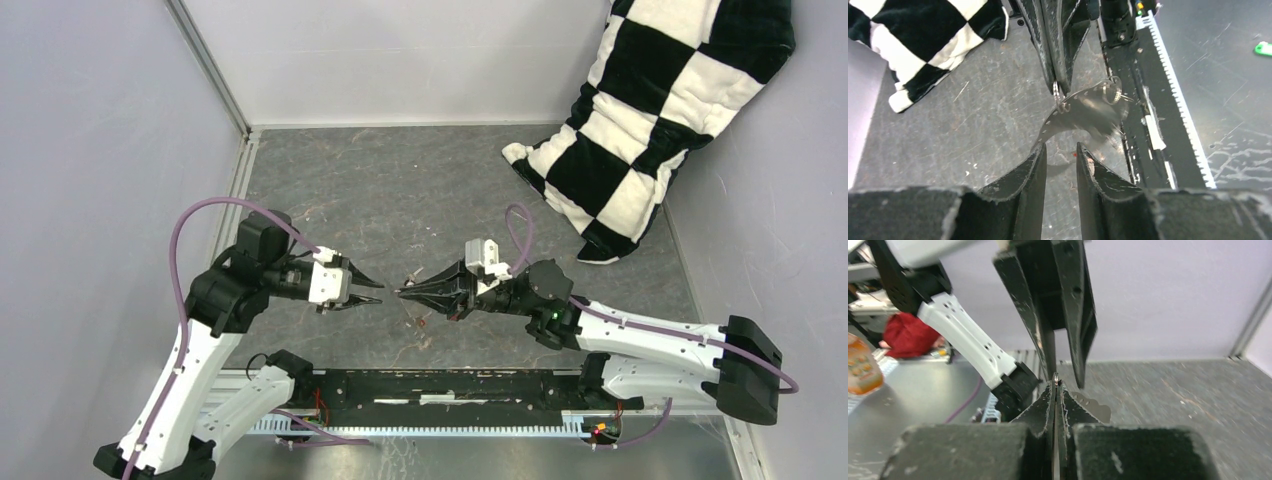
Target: Put the keys on the keyring
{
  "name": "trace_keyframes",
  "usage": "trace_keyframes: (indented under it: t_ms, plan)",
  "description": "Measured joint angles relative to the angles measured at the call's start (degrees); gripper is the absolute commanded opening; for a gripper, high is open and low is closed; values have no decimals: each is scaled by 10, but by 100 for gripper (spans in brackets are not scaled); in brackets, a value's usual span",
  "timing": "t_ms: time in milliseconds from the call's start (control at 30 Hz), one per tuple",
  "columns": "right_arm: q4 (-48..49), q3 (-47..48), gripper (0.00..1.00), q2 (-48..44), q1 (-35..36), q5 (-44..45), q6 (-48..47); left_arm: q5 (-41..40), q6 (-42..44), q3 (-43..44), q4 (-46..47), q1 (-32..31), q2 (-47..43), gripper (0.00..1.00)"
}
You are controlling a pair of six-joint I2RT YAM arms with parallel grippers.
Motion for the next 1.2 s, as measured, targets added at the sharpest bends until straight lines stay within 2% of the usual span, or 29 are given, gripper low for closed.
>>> trace_keyframes:
  t_ms: [167, 333, 733, 1033, 1200]
  plan:
    - [80, -1, 1, 14, 0, -26, 47, 26, -63, -20, 45, 0, 0, 37]
    - [124, -1, 1, 27, 0, -43, 75, 50, -82, -21, 70, 0, 0, 40]
    - [161, -2, 1, 51, 5, -42, 92, 109, -114, -19, 97, 0, -4, 41]
    - [148, -2, 1, 55, 35, 0, 53, 109, -125, -14, 99, 0, -7, 36]
    - [129, -2, 1, 55, 49, 34, 24, 109, -131, -14, 99, 0, -6, 27]
